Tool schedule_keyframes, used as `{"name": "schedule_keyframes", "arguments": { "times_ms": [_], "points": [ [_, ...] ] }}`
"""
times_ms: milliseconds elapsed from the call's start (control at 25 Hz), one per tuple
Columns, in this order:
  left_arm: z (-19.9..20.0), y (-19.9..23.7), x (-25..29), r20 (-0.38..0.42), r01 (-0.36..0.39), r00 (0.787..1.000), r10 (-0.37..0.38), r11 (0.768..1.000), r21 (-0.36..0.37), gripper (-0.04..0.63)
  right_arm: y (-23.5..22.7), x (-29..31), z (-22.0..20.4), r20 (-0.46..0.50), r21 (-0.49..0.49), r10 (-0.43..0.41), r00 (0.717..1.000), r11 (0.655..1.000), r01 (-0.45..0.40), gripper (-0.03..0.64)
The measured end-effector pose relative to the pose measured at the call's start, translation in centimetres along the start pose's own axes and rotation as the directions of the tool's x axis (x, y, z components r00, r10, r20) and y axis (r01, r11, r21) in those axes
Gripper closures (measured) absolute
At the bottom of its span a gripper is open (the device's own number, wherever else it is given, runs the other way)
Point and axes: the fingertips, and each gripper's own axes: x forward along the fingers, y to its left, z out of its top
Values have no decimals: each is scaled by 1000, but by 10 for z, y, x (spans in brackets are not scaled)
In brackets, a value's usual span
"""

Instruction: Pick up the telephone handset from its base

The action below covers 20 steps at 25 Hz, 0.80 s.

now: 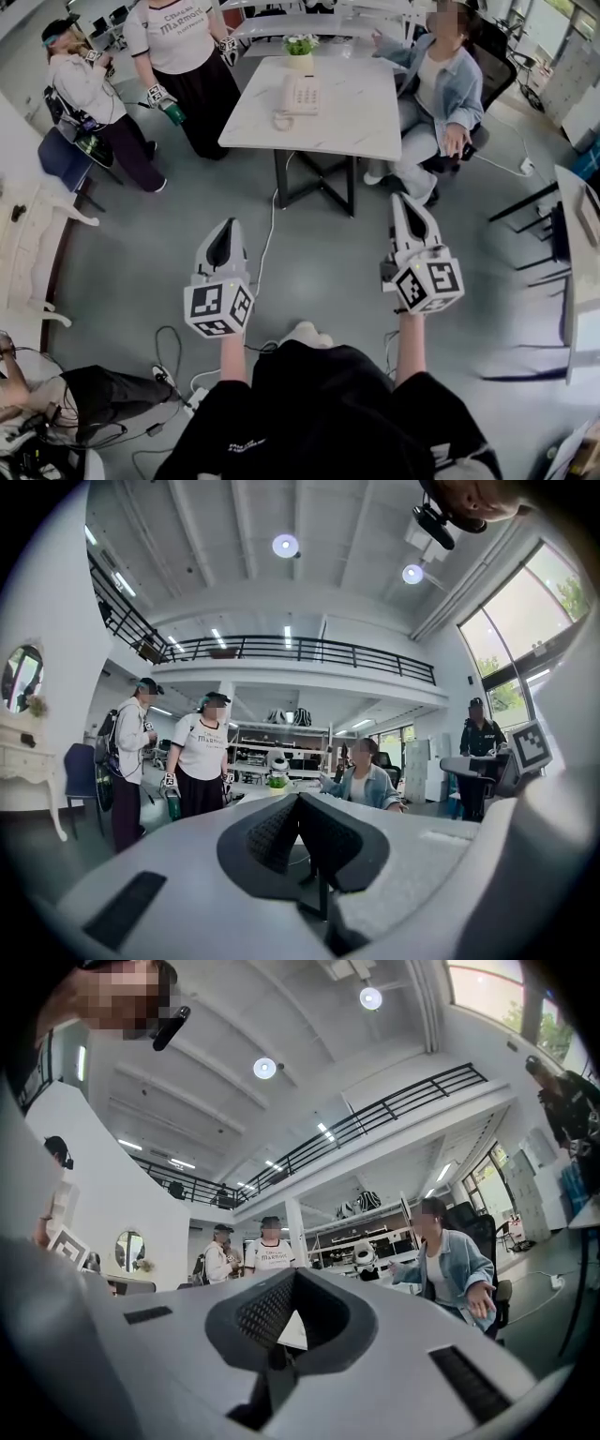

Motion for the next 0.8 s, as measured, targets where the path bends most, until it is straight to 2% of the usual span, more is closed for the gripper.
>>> {"name": "schedule_keyframes", "arguments": {
  "times_ms": [440, 800],
  "points": [
    [-6, 3, 51, -25, 7, 1000, -7, 1000, 4, 595, -38, 33, -10, 4, 32, -45, 999, 998, 45, 627],
    [-24, 28, 139, -55, 29, 998, -30, 999, -18, 595, -71, 104, -34, -18, 37, -79, 997, 996, 80, 626]
  ]
}}
